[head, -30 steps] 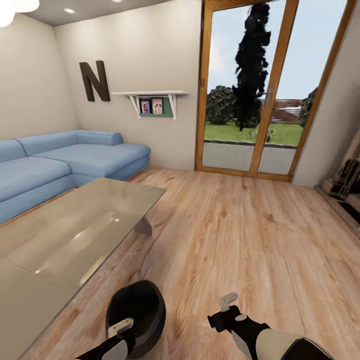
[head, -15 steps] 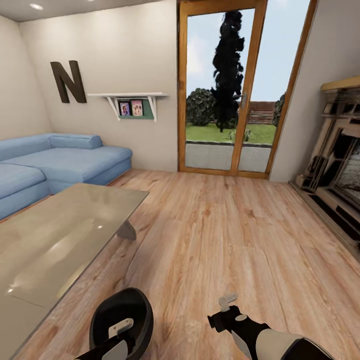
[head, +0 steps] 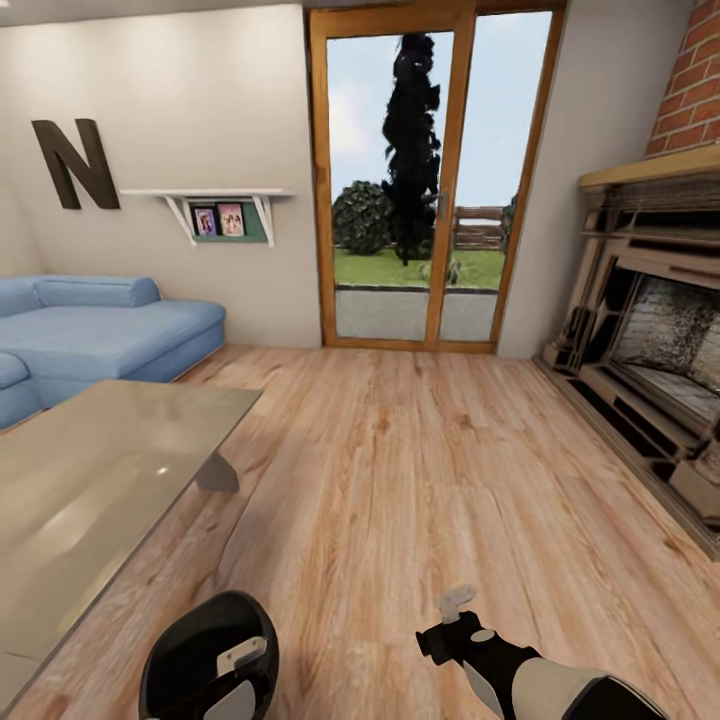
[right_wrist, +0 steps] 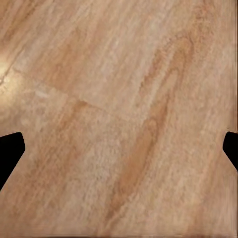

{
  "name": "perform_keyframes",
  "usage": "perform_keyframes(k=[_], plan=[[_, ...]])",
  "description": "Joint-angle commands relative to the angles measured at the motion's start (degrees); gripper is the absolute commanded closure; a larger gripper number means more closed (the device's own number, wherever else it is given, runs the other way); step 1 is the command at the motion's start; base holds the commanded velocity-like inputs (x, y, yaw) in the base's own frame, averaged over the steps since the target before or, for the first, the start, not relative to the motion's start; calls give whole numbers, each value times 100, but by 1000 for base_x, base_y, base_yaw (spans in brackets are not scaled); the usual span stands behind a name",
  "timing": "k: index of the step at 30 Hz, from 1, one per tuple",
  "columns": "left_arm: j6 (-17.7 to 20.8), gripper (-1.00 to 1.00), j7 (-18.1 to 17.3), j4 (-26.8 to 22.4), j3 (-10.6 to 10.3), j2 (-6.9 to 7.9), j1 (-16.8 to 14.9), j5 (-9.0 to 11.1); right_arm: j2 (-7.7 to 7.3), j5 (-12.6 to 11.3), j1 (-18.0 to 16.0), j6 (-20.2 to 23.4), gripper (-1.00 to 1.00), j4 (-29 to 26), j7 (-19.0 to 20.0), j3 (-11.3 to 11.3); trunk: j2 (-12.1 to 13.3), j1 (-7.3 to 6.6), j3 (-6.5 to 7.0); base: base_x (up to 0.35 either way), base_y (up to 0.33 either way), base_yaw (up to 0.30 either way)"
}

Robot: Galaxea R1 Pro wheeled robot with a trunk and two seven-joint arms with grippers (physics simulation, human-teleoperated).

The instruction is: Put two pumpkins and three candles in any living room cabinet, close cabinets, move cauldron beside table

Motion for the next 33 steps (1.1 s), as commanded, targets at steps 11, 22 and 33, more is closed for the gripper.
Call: perform_keyframes(k=[11,22,33], plan=[[-3,-100,0,-3,0,0,1,0,-4,0,0,0,-100,2,2,0,0,0,41,0,0,-244],[0,-100,0,0,0,0,1,0,-4,-9,0,0,-100,4,-1,0,0,0,82,0,0,-244],[-4,-100,0,1,0,0,3,0,-5,-9,0,0,-100,4,-3,0,0,0,123,0,0,-244]])
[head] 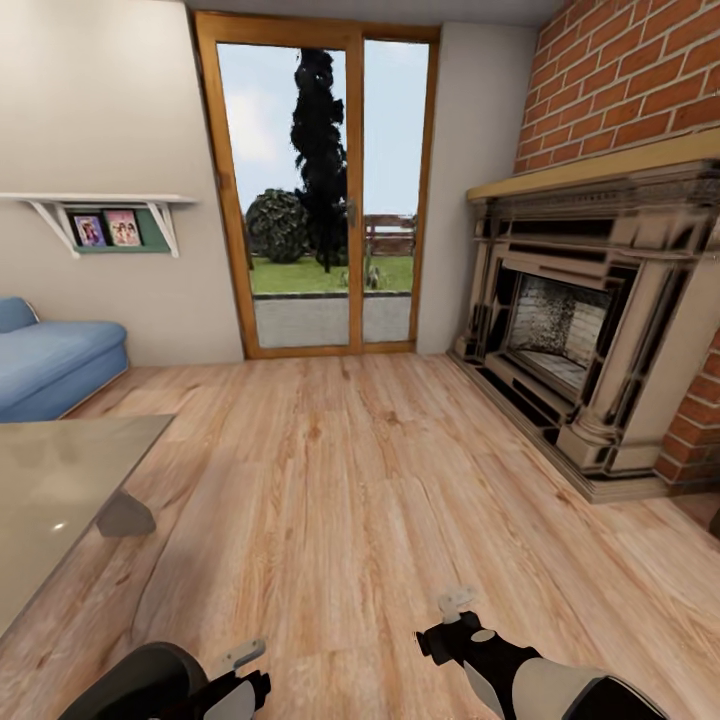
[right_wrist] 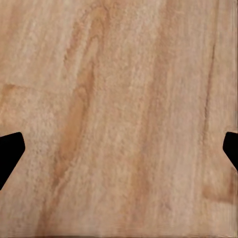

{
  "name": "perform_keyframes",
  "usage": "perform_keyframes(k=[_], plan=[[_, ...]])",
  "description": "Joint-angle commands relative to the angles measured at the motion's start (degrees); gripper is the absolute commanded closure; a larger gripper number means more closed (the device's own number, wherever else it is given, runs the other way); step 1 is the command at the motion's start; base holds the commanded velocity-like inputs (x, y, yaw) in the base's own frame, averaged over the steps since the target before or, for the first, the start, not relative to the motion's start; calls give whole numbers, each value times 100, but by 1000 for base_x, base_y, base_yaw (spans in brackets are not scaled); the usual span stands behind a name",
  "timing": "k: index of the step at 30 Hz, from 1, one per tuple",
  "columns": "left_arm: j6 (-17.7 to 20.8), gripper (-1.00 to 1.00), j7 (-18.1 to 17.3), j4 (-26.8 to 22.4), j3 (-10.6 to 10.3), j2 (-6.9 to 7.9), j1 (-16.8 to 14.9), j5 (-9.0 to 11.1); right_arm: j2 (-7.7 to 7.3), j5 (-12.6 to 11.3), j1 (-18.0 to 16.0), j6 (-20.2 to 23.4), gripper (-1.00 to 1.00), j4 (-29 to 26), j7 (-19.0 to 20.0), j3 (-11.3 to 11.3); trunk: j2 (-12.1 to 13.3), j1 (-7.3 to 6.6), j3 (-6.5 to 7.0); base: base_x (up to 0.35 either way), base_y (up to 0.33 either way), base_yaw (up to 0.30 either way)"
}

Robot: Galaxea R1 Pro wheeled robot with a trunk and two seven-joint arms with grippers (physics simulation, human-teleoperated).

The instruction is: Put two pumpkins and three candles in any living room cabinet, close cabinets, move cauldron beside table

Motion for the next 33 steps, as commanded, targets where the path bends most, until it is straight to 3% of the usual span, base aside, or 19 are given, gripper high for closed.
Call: perform_keyframes(k=[1,33], plan=[[-1,-100,0,0,0,0,-1,0,0,0,0,0,-100,0,1,0,0,0,4,0,0,-244],[-2,-100,0,2,0,0,0,0,1,-2,9,-8,-100,18,-1,0,0,0,123,0,0,-245]])
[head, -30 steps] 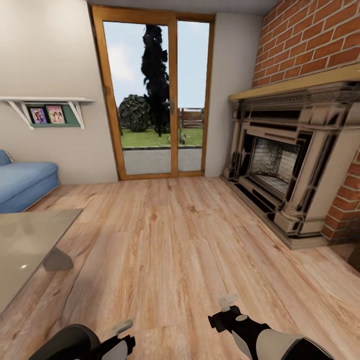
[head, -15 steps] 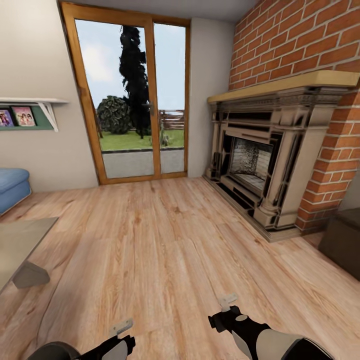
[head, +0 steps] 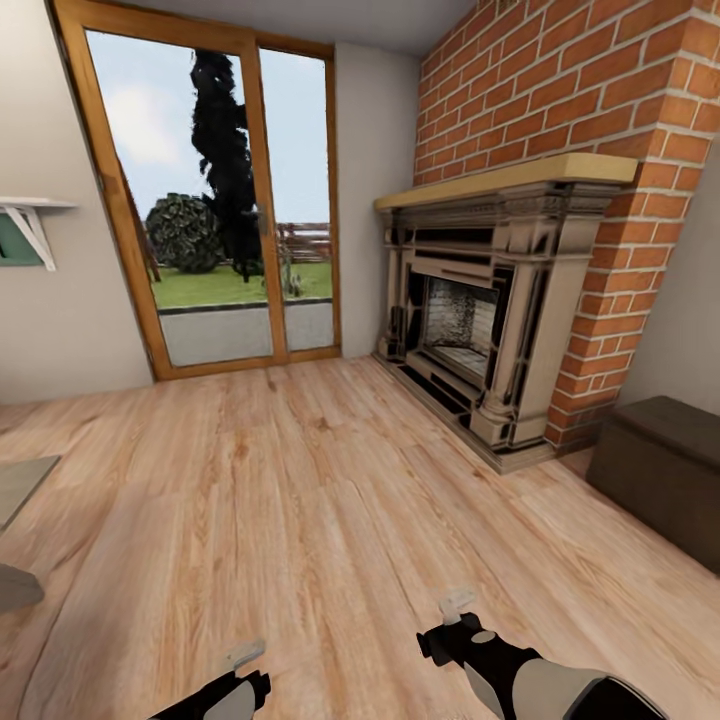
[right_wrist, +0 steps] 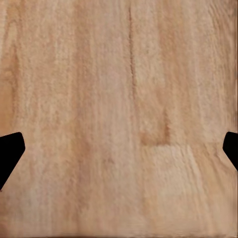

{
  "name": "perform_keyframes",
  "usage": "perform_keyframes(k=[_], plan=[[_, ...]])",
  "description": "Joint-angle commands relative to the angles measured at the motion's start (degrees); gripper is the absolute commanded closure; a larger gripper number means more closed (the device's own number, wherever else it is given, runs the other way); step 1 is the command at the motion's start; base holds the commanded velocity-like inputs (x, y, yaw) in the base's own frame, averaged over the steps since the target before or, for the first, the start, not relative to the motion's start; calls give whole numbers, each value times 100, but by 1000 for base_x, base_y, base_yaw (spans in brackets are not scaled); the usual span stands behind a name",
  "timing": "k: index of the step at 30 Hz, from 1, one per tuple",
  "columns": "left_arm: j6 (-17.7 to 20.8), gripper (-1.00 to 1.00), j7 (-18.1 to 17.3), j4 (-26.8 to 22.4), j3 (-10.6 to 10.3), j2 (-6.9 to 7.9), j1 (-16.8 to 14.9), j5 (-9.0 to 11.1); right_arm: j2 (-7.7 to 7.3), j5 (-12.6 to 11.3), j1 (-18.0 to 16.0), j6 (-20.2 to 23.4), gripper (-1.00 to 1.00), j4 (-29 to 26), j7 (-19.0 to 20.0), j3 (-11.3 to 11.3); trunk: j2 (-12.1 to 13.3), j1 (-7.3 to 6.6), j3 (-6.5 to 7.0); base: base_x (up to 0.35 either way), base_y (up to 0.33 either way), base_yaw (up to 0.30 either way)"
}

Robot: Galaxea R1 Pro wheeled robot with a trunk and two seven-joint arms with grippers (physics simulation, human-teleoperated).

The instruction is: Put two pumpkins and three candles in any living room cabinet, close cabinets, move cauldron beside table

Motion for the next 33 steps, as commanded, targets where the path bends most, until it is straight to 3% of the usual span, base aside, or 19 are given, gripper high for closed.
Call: perform_keyframes(k=[1,15,21,25,30,33], plan=[[0,-100,0,4,0,0,1,0,0,-1,0,-1,-100,0,0,0,0,0,4,0,0,-249],[-2,-100,0,16,-9,-4,2,-13,-14,-7,26,-1,-100,7,0,0,0,0,56,0,0,-255],[-2,-100,0,19,-13,-9,10,-24,-129,-7,128,-35,-100,14,0,0,0,0,78,0,0,-256],[4,-100,0,24,-285,-14,22,-22,-181,-9,271,-55,-100,16,-6,-7,0,0,93,0,0,-256],[7,-100,0,19,-1028,-66,80,-11,-235,-7,584,-81,-100,15,-9,-9,0,0,112,0,0,-256],[0,-100,0,17,-1174,-72,224,-9,-285,-7,845,-252,-100,10,-9,-9,0,0,123,0,0,-256]])
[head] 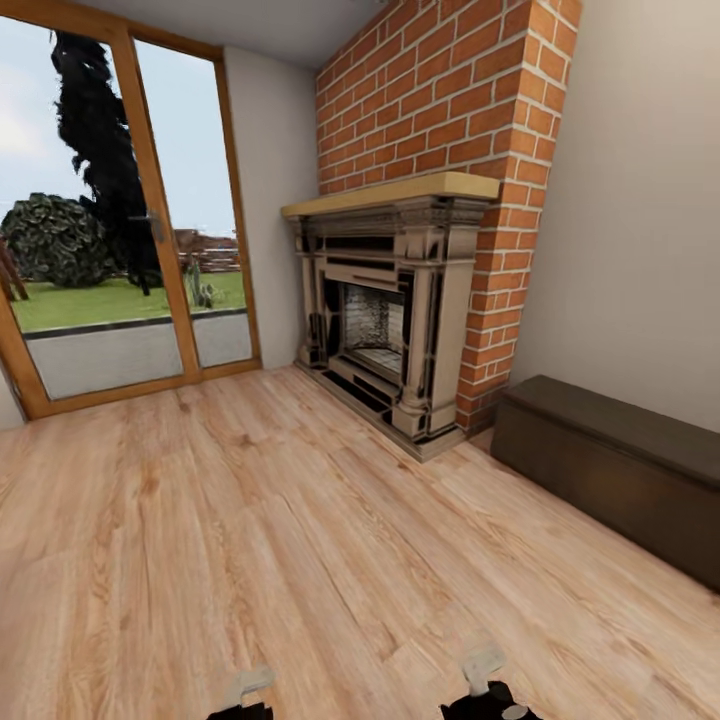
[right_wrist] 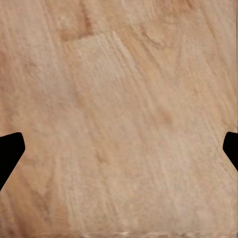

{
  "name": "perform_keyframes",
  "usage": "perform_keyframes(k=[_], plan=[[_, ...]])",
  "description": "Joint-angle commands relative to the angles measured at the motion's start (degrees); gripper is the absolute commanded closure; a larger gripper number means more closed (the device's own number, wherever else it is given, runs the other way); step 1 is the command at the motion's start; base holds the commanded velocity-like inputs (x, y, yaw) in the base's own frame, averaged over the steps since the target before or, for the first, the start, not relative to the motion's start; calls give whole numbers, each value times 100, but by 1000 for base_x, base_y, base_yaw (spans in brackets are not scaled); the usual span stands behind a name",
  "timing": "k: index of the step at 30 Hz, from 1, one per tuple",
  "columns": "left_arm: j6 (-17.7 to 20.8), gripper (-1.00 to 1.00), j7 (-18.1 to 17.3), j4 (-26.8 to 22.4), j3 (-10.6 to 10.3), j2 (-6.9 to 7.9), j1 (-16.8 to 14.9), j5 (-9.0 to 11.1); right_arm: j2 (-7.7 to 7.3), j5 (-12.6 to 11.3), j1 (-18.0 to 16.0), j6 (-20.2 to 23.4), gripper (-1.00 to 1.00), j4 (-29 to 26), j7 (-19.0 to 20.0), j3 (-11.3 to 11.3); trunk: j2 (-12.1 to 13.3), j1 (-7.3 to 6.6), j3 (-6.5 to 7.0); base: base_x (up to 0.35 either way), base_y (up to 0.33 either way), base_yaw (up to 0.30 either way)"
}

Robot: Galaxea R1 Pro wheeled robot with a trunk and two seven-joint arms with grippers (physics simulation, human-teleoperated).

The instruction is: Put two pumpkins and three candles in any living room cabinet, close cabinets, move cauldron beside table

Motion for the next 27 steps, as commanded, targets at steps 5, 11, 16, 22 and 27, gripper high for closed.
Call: perform_keyframes(k=[5,11,16,22,27], plan=[[-2,-100,0,0,-40,5,121,9,-5,-2,247,-281,-100,-4,0,-1,0,0,20,0,0,-256],[-2,-100,-9,-5,-42,1,130,29,-9,-3,306,-312,-100,-2,5,-1,120,-66,96,0,0,-256],[3,-100,-244,-9,-42,1,131,32,-6,-5,364,-312,-100,-2,8,-1,321,-176,203,0,0,-244],[9,-100,-434,-6,-42,-6,206,33,-5,-9,455,-301,-100,12,9,-1,561,-308,320,0,0,-177],[10,-100,-447,-9,-42,-8,249,33,6,-5,523,-290,-100,15,9,-1,762,-417,411,0,0,-72]])
